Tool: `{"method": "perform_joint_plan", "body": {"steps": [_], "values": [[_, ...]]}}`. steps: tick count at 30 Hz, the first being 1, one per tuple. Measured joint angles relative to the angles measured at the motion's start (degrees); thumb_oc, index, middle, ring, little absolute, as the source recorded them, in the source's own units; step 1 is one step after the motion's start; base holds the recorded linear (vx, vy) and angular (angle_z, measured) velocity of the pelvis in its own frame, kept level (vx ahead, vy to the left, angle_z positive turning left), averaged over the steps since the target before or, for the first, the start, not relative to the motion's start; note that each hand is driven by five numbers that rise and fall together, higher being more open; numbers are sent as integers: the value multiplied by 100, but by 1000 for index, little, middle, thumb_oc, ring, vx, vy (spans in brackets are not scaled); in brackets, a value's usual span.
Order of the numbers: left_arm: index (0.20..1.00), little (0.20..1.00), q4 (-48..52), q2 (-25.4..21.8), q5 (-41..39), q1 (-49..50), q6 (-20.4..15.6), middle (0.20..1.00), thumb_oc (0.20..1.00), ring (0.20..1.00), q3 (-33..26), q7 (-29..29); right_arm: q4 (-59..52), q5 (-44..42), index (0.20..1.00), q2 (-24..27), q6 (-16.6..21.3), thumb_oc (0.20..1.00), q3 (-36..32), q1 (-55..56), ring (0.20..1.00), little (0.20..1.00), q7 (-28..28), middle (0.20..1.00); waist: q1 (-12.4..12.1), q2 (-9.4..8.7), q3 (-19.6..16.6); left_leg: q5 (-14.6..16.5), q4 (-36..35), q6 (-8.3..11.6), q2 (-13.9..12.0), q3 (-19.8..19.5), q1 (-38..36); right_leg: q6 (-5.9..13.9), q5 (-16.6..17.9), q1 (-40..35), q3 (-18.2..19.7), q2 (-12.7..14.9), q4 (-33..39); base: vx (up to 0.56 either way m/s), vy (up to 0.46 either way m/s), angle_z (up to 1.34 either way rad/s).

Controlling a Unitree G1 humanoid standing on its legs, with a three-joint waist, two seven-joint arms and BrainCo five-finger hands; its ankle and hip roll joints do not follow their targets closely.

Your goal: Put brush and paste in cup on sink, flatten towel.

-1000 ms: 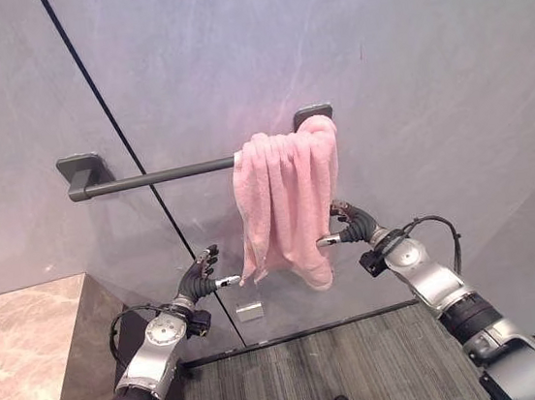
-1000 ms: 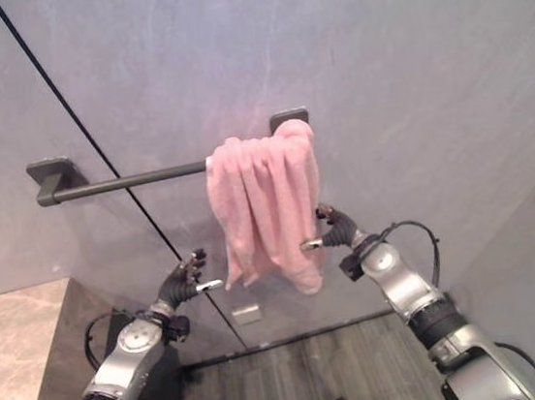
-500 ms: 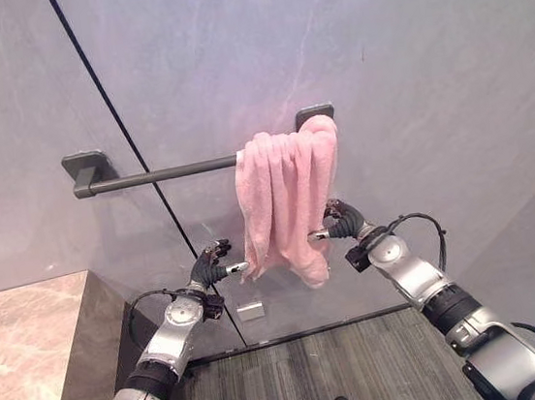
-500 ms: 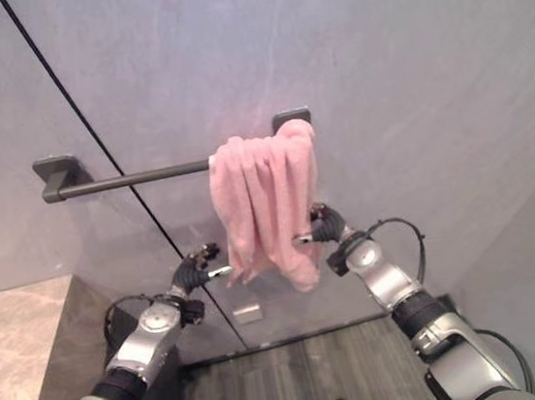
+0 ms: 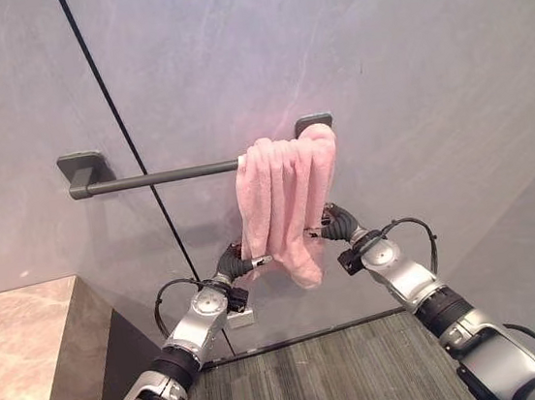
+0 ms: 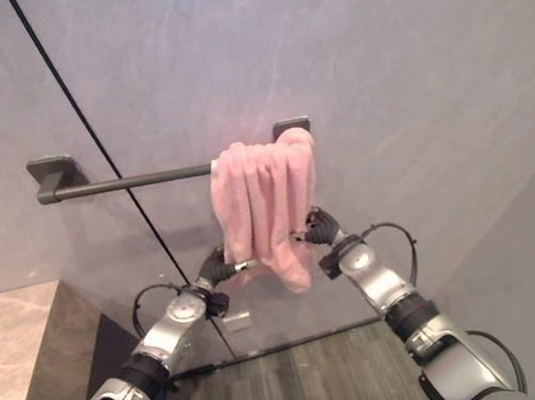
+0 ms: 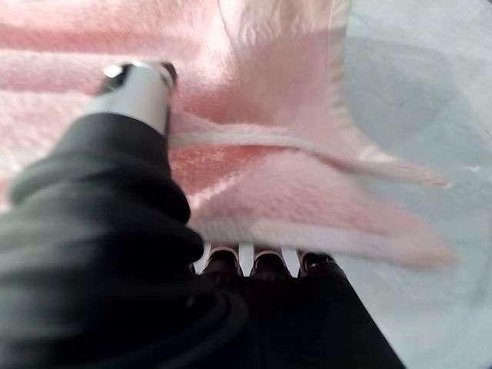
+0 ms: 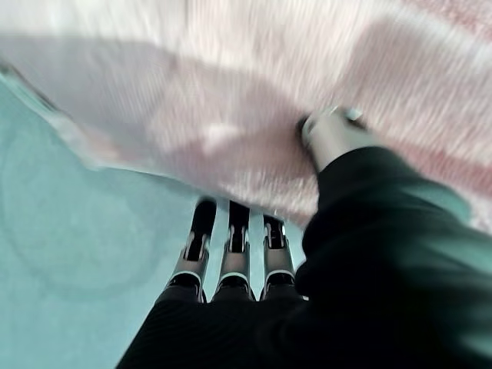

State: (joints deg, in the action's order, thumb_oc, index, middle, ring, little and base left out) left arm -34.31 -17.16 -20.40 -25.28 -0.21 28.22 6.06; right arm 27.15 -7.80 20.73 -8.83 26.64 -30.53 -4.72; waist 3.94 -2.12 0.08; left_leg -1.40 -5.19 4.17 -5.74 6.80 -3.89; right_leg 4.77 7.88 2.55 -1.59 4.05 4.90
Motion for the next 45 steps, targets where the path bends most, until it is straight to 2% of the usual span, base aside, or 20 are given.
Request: {"method": "perform_joint_plan", "body": {"steps": [3,5,7,8,10,11,13,16,21,26,31,35,38,40,45], "values": [[373,373,96,-38,1,-45,1,373,373,373,-9,-15,-57,-71,200,26,12,200,-16,26,200,200,9,200,-2,0,0,0,0,0,-1,0,-7,-2,1,-8,1,-6,0,0,0,0],[369,369,378,-140,1,18,1,369,369,369,-89,-53,-377,-92,200,125,16,200,-134,208,200,200,106,200,-11,2,1,-1,-3,0,-2,-6,-18,-3,1,-25,-3,-10,0,-2,6,2],[332,332,717,-366,3,136,0,332,332,332,-156,-124,-718,-91,200,323,38,200,-255,457,200,200,199,200,-32,3,2,6,-20,-8,-19,-10,-67,1,-3,-78,-15,-7,0,0,0,0],[300,300,1016,-462,2,351,-13,300,300,300,-405,-173,-1036,-91,200,410,64,200,-461,715,200,200,257,200,-42,7,4,11,-26,-14,-19,-7,-88,1,-5,-92,-14,-5,1,0,0,0],[294,294,1331,-609,1,621,-21,294,294,294,-726,-258,-1393,-97,200,533,166,200,-584,986,200,200,408,200,-44,16,11,27,-28,-38,-18,-11,-111,2,-12,-124,-16,-1,2,0,0,0],[256,256,1398,-651,1,687,-43,256,256,256,-757,-283,-1477,-102,200,542,209,200,-584,1041,200,200,491,200,-43,18,12,35,-28,-50,-18,-12,-112,9,-38,-134,-17,0,2,0,0,0],[250,250,1674,-707,-8,918,-49,250,250,250,-944,-332,-1808,-193,200,550,257,200,-635,1199,200,200,663,200,-82,33,21,44,-31,-50,-21,-18,-105,30,-60,-140,-18,0,6,-34,13,1],[200,200,2243,-790,-178,1421,-82,200,200,200,-1294,-429,-2372,-374,200,696,382,200,-626,1456,200,200,988,200,-168,57,20,52,-32,-40,-29,-21,-104,-6,-86,-139,-18,-6,26,0,0,0],[200,200,2945,-957,-267,2121,-167,200,200,200,-1704,-522,-3057,-572,200,814,485,200,-605,1527,200,200,1364,200,-301,61,20,59,-31,-34,-28,-64,-83,13,-97,-148,-48,-3,18,-13,14,4],[200,200,3110,-980,-397,2282,-257,200,200,200,-1967,-521,-3165,-727,200,871,592,200,-304,1410,200,200,1543,200,-446,39,12,56,-28,-32,-19,-158,1,31,-109,-124,-154,11,2,-42,22,10],[200,200,3134,-1000,-392,2356,-336,200,200,200,-2134,-484,-3191,-719,200,817,623,200,-122,1161,200,200,1530,200,-577,-66,85,17,-5,23,-7,-274,150,28,-120,-36,-232,16,1,-48,14,10],[200,200,2858,-961,-397,2414,-339,200,200,200,-2074,-458,-3247,-708,200,624,631,200,-40,1154,200,200,1525,200,-620,-173,219,2,-2,41,-2,-312,226,11,-107,50,-281,11,1,-21,14,5],[200,200,2242,-945,-375,2265,-324,200,200,200,-1829,-397,-2704,-449,200,418,625,200,170,1086,200,200,1398,200,-623,-200,240,4,-2,43,-3,-349,225,14,-114,25,-353,16,1,29,18,7],[200,200,2234,-937,-320,2173,-317,200,200,200,-1787,-383,-2504,-248,200,360,608,200,168,1066,200,200,1239,200,-626,-205,299,4,-1,43,2,-351,227,14,-114,25,-356,20,1,26,12,2],[200,200,2560,-916,-403,2112,-300,200,200,200,-1826,-286,-3324,-280,200,480,638,200,114,1061,200,200,1242,200,-584,-188,353,8,-2,41,-3,-341,214,15,-115,16,-357,20,0,33,15,-1]]}}
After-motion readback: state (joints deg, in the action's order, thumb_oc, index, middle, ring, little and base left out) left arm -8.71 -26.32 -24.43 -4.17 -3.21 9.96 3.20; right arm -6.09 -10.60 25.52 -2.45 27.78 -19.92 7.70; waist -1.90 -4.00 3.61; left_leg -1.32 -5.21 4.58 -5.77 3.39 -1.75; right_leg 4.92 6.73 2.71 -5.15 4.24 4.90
